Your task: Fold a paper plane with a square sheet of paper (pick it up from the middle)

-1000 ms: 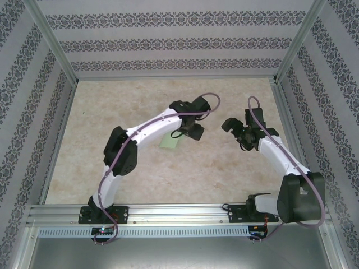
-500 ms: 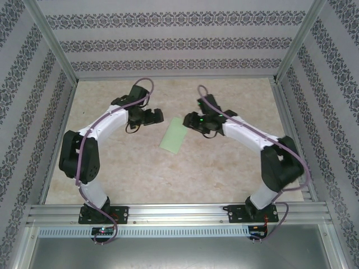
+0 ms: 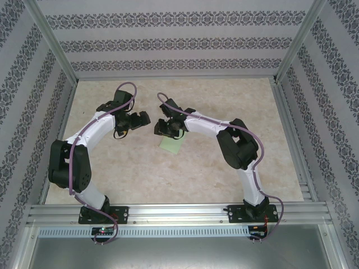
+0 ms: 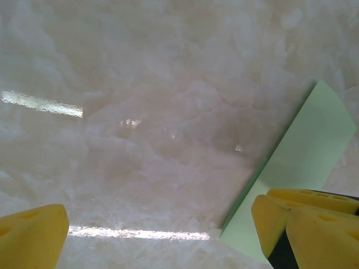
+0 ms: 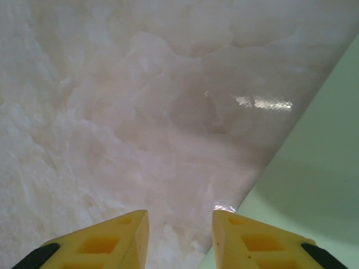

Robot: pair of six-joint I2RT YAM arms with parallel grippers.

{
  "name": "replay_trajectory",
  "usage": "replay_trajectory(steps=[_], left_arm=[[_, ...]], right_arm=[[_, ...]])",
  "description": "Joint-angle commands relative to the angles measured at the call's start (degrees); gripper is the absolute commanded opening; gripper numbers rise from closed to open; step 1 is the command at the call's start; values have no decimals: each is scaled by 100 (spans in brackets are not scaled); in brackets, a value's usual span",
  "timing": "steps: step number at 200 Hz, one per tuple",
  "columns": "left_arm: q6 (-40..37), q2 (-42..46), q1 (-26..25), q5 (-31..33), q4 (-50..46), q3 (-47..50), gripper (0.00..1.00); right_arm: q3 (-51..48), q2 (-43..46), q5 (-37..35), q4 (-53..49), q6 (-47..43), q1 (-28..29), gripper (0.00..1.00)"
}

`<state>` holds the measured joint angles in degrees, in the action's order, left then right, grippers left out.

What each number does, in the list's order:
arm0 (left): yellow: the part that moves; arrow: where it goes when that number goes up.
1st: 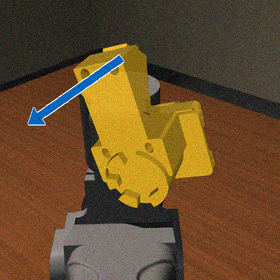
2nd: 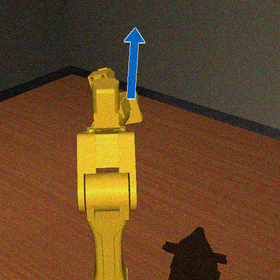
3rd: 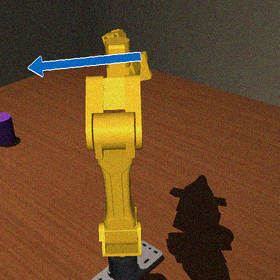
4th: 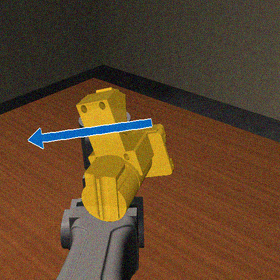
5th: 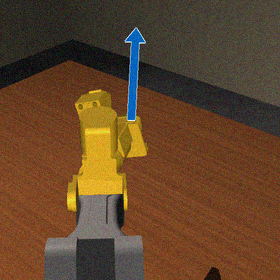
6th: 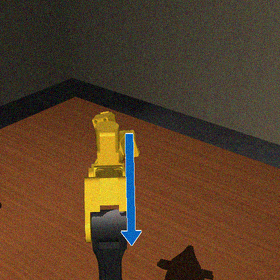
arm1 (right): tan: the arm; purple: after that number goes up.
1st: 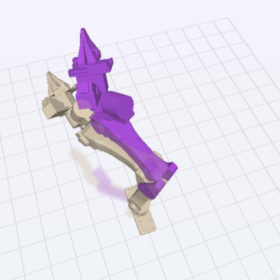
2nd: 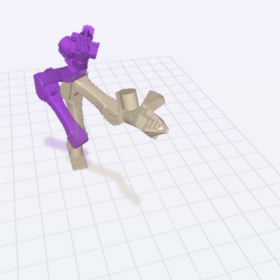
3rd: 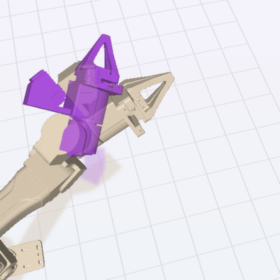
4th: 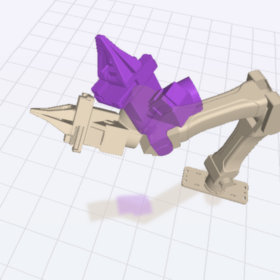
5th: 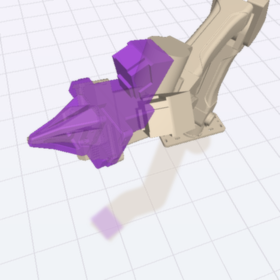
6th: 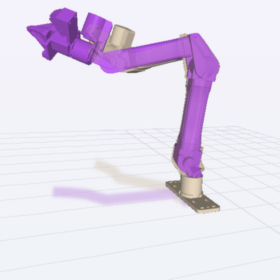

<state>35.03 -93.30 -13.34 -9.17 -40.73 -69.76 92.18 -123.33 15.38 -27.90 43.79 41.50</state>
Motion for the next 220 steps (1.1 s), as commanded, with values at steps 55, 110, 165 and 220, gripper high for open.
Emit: replay_trajectory(steps=[55,110,165,220], left_arm=[[90,-79,60,-375,362,-39,100],[72,-153,61,-626,413,-39,100],[79,-291,-30,-1191,672,10,97],[173,-662,-707,-1693,990,-191,74]], right_arm=[[-41,-273,294,-486,-442,12,36],[-828,135,513,-934,-1517,26,37],[-1508,940,269,-1476,-2687,-78,38],[-2746,2669,4,-63,-712,-551,46]])
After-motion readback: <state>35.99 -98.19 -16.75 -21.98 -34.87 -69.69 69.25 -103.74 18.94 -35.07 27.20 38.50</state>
